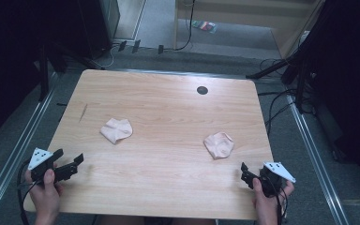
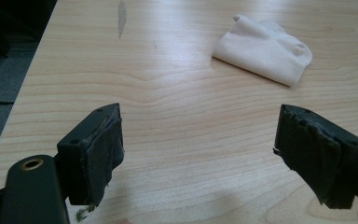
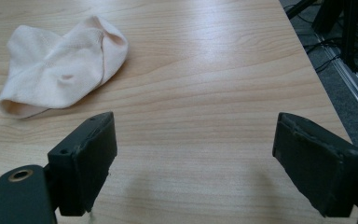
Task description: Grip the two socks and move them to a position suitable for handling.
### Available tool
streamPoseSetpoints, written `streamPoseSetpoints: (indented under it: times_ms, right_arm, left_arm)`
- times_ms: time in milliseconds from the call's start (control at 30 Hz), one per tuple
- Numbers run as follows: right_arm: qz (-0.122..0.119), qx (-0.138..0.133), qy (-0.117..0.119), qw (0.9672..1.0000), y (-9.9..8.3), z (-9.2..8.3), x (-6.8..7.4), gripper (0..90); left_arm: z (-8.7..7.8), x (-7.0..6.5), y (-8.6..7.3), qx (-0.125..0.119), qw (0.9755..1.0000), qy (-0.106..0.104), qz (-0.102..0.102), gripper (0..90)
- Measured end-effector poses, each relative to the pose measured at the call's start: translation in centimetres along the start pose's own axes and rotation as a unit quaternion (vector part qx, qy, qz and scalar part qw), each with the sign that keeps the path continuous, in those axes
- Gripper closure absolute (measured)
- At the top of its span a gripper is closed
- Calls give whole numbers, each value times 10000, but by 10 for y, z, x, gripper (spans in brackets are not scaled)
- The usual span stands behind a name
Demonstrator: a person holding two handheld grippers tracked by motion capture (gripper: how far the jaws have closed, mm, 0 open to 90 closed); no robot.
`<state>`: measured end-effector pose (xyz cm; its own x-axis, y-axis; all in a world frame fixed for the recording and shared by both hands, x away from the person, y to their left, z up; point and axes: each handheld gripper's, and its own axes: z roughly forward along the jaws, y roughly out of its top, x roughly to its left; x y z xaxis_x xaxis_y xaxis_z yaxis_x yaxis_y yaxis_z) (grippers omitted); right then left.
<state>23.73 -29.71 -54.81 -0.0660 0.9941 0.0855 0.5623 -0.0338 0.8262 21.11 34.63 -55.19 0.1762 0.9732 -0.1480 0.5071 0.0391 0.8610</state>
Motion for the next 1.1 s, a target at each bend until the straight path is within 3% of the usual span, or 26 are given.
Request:
streamPoseSetpoints:
  times_ms: [133, 200, 267, 333, 367, 433, 533, 600, 700, 767, 900, 967, 1100]
  right_arm:
    - [60, -157, 95, 9998, 1, 0, -2, 136]
    - [162, -294, 141, 9993, 1, -2, -4, 139]
    - [12, -384, 49, 9992, 0, -3, 0, 142]
    - [-86, -376, 29, 9993, 0, -2, 2, 142]
    - [-138, -219, 119, 9996, 2, 1, 2, 142]
    - [-86, -205, 136, 9997, 2, 1, 2, 142]
    - [79, -119, 281, 9995, 2, 2, -4, 142]
    - [377, 113, 641, 9972, 5, 5, -13, 150]
    - [522, 24, 801, 9954, 6, 3, -18, 174]
    - [632, -47, 779, 9949, 8, 1, -20, 186]
    - [1116, -40, 669, 9915, 14, 3, -29, 222]
    - [1209, -58, 676, 9903, 16, 2, -29, 222]
    - [1000, -306, 607, 9927, 32, -8, -18, 218]
  left_arm:
    - [0, 0, 0, 24, 10000, -18, 24, 157]
    - [0, 0, 0, 42, 10000, 73, -41, 157]
    - [0, -3, 0, -12, 9998, 217, 22, 157]
    - [0, -3, 0, -15, 9998, 205, 61, 157]
    - [-1, -3, -1, -58, 9998, 158, 80, 157]
    - [-1, -4, -1, -65, 9998, 139, 138, 158]
    - [-1, -5, -1, -49, 9997, 141, 177, 158]
    - [-1, -5, -1, -83, 9996, 159, 227, 157]
    - [-1, -6, -1, -60, 9995, 212, 231, 158]
    - [-1, -6, -1, -58, 9995, 208, 220, 158]
    - [-1, -2, 0, -46, 10000, 56, 64, 158]
    - [-1, -1, 0, -33, 10000, 51, 59, 157]
    - [1, -3, 0, -2, 9998, 133, 119, 158]
